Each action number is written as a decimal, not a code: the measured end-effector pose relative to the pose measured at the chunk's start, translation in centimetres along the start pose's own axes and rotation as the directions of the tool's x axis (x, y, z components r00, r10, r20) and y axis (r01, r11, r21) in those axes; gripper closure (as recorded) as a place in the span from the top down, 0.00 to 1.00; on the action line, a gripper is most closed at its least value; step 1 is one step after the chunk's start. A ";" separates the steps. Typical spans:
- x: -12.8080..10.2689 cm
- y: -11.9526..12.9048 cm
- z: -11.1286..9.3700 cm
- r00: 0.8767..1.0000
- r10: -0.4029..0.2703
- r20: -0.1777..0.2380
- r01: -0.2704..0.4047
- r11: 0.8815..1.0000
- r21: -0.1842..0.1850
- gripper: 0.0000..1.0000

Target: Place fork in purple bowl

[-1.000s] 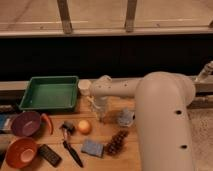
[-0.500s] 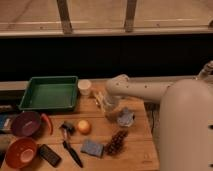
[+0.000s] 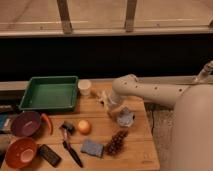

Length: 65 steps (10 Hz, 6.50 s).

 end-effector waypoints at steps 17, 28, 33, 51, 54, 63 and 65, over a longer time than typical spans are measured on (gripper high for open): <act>-10.6 12.4 -7.7 0.888 -0.431 0.160 0.430 0.902 0.043 0.00; -11.0 17.7 -6.2 0.797 -0.596 0.098 0.592 0.803 0.063 0.00; -10.4 24.0 -3.5 0.679 -0.732 0.065 0.734 0.679 -0.011 0.00; -6.7 35.1 5.8 0.329 -0.929 -0.171 0.915 0.358 -0.186 0.50; -6.8 35.7 6.0 0.311 -0.935 -0.170 0.918 0.342 -0.200 0.77; -7.3 36.7 5.9 0.299 -0.943 -0.148 0.922 0.325 -0.208 0.80; -7.4 36.4 5.8 0.303 -0.941 -0.148 0.921 0.329 -0.207 0.80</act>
